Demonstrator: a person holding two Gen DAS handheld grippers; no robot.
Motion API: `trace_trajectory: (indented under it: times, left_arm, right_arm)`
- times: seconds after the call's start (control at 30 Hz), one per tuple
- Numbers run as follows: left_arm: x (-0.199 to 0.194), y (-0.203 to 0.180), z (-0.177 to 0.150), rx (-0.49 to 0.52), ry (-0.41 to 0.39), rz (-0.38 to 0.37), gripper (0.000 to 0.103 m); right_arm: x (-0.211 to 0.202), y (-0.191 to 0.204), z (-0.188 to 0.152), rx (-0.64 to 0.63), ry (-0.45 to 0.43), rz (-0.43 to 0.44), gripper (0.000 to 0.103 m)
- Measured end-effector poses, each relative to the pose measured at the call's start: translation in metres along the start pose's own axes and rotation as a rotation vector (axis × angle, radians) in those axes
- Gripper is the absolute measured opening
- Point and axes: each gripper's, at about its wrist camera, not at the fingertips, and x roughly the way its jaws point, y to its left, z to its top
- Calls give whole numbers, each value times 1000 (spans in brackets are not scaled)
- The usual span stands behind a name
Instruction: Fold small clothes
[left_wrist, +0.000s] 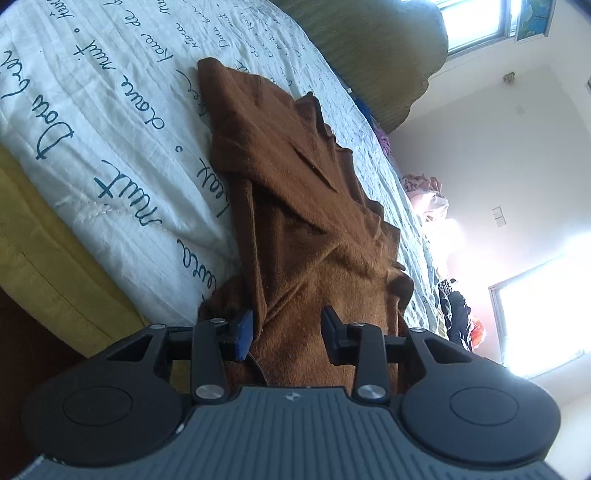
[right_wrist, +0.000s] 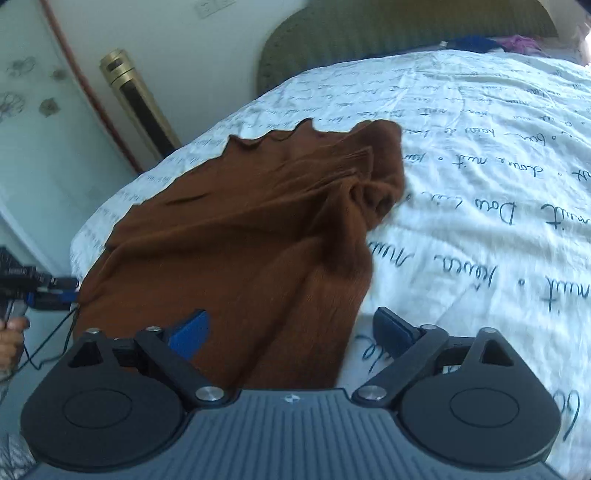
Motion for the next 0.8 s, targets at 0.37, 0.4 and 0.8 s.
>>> trace_trajectory:
  times: [0.37,0.4,0.8]
  left_arm:
    - [-4,11,45,44,-119,167,0]
    - [-8,9,53,52,-138,161,0]
    - [22,1,114,129,-208,270,0]
  right_arm:
    - [0,13,15,-30,-93,-16,7]
    - [-1,11,21,-26,-104,-15,7]
    - [33,-37,53,90,-121,-106,7]
